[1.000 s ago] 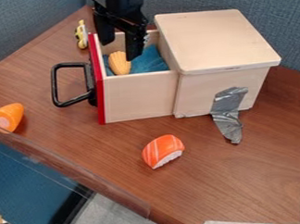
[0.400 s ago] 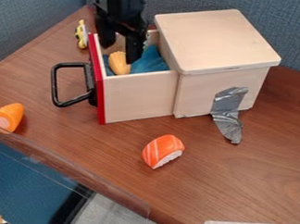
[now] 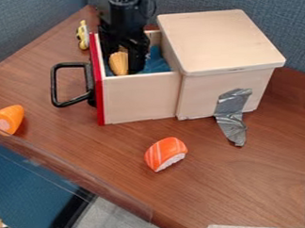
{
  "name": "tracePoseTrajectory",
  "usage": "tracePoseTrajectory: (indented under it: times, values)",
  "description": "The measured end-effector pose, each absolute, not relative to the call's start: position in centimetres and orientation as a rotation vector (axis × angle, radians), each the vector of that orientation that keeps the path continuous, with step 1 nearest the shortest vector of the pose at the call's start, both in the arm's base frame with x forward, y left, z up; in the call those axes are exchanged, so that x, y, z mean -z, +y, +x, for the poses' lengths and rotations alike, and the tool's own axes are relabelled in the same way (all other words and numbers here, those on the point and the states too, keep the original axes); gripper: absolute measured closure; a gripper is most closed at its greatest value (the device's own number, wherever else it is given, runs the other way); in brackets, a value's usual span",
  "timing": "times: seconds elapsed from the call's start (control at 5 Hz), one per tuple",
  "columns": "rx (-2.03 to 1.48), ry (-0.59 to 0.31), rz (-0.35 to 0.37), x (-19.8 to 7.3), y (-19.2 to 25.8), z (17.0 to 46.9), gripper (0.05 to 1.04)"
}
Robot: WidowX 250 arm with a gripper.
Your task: Remove the yellow object from the drawer and put on the left side of the table
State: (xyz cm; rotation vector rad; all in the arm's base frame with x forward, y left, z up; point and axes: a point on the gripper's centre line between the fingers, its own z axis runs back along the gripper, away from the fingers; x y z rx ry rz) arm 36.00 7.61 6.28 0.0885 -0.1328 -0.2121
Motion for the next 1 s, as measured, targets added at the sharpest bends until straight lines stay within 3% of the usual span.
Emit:
tracePoseTrajectory:
  times: [0.2, 0.6, 1.0]
  values:
    - [0.205, -0.125, 0.096, -5.9, 7.8, 36.0, 0.32]
    - [0.222, -0.131, 0.067, -6.0, 7.4, 35.7, 0.321]
    - [0.192, -0.282, -0.082, -13.7, 8.3, 34.0, 0.321]
